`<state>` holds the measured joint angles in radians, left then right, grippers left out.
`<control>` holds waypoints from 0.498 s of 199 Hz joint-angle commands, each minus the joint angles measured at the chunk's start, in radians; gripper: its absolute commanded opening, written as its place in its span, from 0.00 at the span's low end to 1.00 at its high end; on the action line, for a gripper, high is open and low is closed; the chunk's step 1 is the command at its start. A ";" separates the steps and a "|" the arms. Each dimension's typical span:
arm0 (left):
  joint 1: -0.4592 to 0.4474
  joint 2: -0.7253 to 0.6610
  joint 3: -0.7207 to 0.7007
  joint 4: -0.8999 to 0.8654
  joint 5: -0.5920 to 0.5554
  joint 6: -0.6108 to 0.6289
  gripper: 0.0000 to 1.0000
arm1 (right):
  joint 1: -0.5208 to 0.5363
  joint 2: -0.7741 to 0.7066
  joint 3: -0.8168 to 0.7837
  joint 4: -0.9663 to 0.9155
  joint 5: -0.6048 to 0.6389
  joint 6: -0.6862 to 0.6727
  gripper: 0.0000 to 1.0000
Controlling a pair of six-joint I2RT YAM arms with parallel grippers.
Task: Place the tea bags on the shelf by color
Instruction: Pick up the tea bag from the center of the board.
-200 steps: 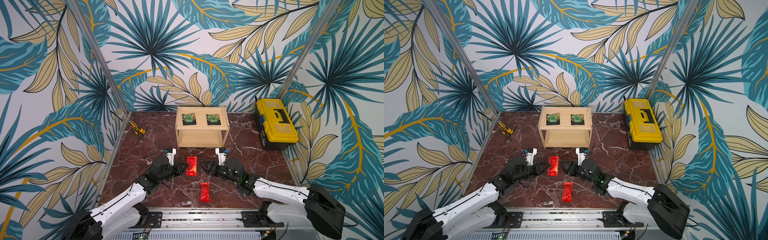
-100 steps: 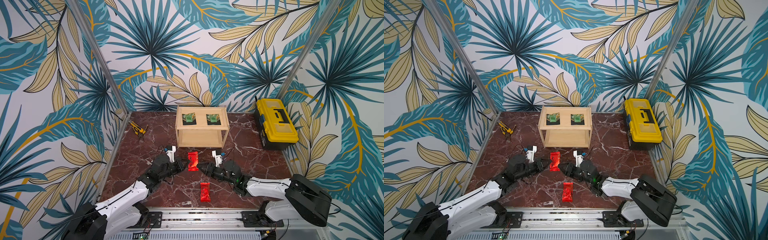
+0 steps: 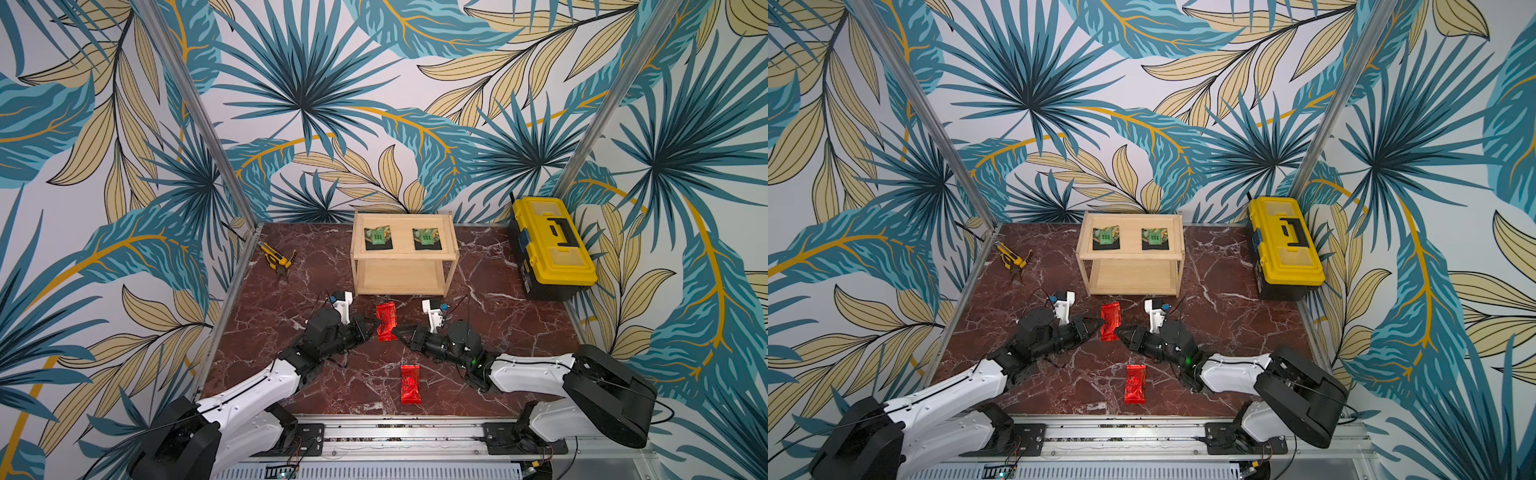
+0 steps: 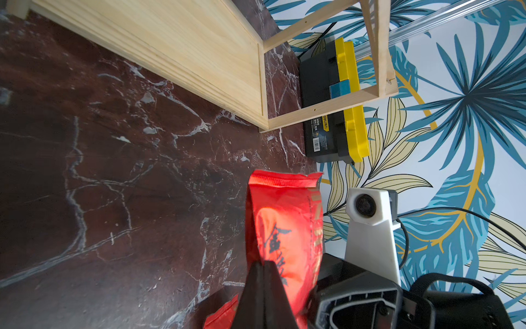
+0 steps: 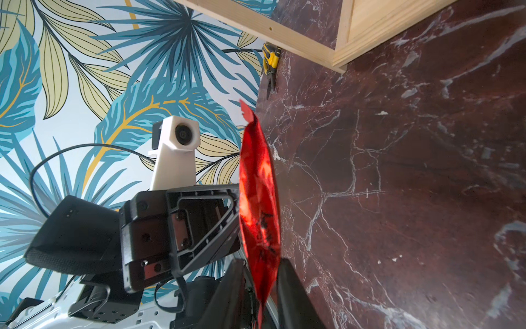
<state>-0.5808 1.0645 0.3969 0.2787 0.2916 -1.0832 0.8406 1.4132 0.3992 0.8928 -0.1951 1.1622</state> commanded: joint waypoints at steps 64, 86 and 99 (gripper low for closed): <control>-0.006 0.029 -0.063 0.162 -0.082 -0.137 0.00 | 0.078 -0.007 -0.089 0.274 0.279 -0.169 0.47; -0.007 0.039 -0.066 0.182 -0.108 -0.163 0.00 | 0.082 0.084 -0.054 0.338 0.254 -0.154 0.48; -0.006 0.041 -0.069 0.200 -0.113 -0.173 0.00 | 0.082 0.144 -0.054 0.415 0.237 -0.127 0.48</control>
<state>-0.5838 1.1011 0.3599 0.4076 0.2161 -1.2186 0.9176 1.4681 0.3359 1.1652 0.0223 1.0382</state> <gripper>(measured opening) 0.043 0.482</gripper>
